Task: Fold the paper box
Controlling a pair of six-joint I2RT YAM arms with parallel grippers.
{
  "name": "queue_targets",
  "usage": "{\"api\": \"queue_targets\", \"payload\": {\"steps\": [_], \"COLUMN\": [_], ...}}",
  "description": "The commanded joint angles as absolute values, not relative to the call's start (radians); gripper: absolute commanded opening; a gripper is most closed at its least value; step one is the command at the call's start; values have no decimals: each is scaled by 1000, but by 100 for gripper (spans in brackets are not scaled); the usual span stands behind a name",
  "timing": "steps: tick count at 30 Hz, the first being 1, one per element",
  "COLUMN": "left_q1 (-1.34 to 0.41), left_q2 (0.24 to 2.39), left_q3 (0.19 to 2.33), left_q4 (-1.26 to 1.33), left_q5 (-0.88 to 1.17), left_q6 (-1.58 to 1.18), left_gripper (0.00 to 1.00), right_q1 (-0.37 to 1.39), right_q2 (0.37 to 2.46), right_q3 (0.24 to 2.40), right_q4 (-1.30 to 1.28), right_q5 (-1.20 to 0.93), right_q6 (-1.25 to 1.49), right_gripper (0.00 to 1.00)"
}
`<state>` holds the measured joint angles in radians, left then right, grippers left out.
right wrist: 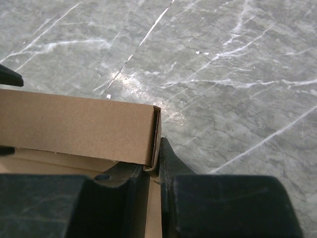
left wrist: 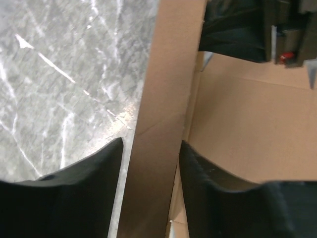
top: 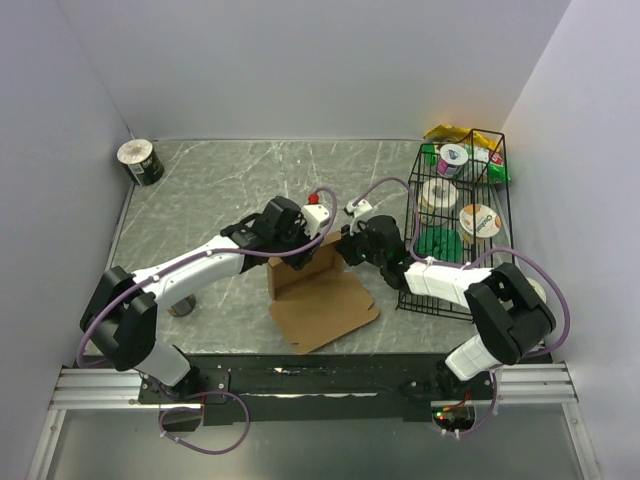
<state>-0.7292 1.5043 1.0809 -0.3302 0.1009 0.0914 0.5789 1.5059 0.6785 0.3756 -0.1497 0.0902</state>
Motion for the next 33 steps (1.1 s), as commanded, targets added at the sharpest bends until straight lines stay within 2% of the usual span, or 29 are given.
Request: {"api": "queue_targets", "payload": {"steps": [1,14,21,30,33], "left_q1": [-752,-802,-808,-808,-808], "left_q2": [1502,1537,1549,1548,1545], "left_q3": [1072,1072,1075,1080,1077], "left_q4": [-324,-330,-334,-336,-331], "left_q5": [29,-101,-123,-84,-80], "left_q6": [110,112,104,97,95], "left_gripper": [47,12,6,5,2], "right_q1": [604,653,667,673,673], "right_q2": [1471,1499,1483,1466,1468], "right_q3": [689,715,675,586,574], "right_q4": [368,324,345,465,475], "right_q5": [-37,205,350,512,523], "right_q6": [104,144,178,247,267], "right_gripper": [2,1,1,1,1]}}
